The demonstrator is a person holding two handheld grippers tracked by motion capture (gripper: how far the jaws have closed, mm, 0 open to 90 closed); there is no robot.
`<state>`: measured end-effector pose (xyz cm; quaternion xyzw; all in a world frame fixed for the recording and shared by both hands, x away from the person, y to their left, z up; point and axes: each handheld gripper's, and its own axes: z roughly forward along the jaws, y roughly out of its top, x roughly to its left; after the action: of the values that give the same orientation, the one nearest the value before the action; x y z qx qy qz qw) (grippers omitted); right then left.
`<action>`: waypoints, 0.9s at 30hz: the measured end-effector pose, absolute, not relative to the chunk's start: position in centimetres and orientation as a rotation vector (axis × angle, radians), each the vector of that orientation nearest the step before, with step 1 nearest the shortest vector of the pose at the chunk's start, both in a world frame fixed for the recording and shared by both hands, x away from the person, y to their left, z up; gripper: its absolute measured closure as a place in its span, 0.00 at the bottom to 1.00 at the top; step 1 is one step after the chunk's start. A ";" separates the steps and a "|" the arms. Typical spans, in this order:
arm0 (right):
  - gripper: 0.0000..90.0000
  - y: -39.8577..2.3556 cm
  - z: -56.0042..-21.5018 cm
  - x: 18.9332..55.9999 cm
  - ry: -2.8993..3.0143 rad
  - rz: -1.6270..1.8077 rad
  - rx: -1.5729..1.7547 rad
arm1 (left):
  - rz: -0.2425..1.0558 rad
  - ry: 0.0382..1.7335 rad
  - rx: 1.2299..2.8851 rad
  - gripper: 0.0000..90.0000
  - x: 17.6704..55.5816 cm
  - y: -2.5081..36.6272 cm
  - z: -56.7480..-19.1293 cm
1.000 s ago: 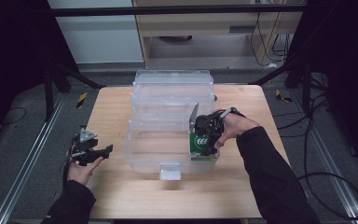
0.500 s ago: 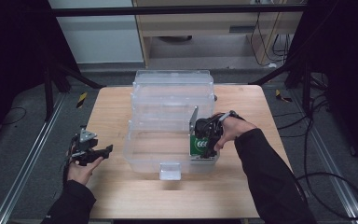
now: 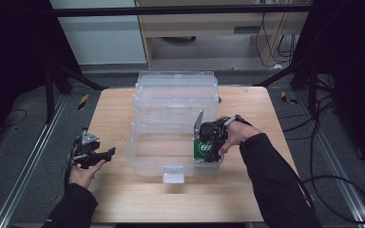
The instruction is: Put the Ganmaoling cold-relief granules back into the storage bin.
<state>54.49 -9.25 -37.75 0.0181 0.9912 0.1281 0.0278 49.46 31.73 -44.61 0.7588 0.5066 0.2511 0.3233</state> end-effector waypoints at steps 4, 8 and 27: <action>0.18 -9.3 -37.7 54.4 3.053 0.398 0.081 | 0.658 1.329 1.990 0.34 49.5 31.8 -44.6; 0.18 -9.4 -37.7 54.3 3.050 0.398 0.102 | 0.659 1.329 1.991 0.34 49.4 31.7 -44.6; 0.24 -10.6 -35.7 53.6 2.940 0.504 0.275 | 0.657 1.329 1.987 0.35 49.4 31.7 -44.6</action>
<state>53.57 -10.57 -35.68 0.0914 0.9789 0.1677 0.0728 49.45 31.69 -44.59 0.7579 0.5070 0.2507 0.3251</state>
